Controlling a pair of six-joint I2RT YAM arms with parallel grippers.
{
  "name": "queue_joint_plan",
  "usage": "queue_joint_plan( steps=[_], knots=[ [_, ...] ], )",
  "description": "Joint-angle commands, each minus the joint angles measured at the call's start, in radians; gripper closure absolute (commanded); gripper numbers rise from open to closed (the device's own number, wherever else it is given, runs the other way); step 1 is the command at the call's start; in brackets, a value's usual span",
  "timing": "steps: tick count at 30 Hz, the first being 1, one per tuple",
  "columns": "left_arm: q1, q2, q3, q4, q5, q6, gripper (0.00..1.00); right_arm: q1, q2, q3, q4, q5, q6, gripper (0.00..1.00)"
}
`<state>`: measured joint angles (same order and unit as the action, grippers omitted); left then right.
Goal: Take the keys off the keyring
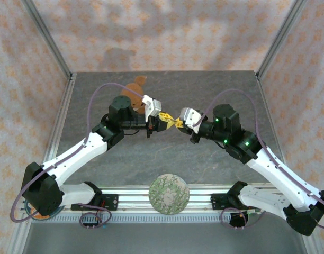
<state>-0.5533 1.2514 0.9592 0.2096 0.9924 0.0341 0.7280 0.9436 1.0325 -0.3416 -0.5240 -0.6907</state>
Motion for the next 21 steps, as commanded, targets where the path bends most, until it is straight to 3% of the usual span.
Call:
queue_joint_plan(
  steps=[1, 21],
  knots=[
    [0.089, 0.0, 0.065, 0.022, -0.167, -0.021, 1.0, 0.048, -0.013, 0.017, -0.176, -0.125, -0.047, 1.0],
    [0.102, 0.041, 0.15, -0.116, -0.133, 0.004, 1.0, 0.146, 0.046, 0.07, -0.235, -0.048, -0.117, 1.0]
  ],
)
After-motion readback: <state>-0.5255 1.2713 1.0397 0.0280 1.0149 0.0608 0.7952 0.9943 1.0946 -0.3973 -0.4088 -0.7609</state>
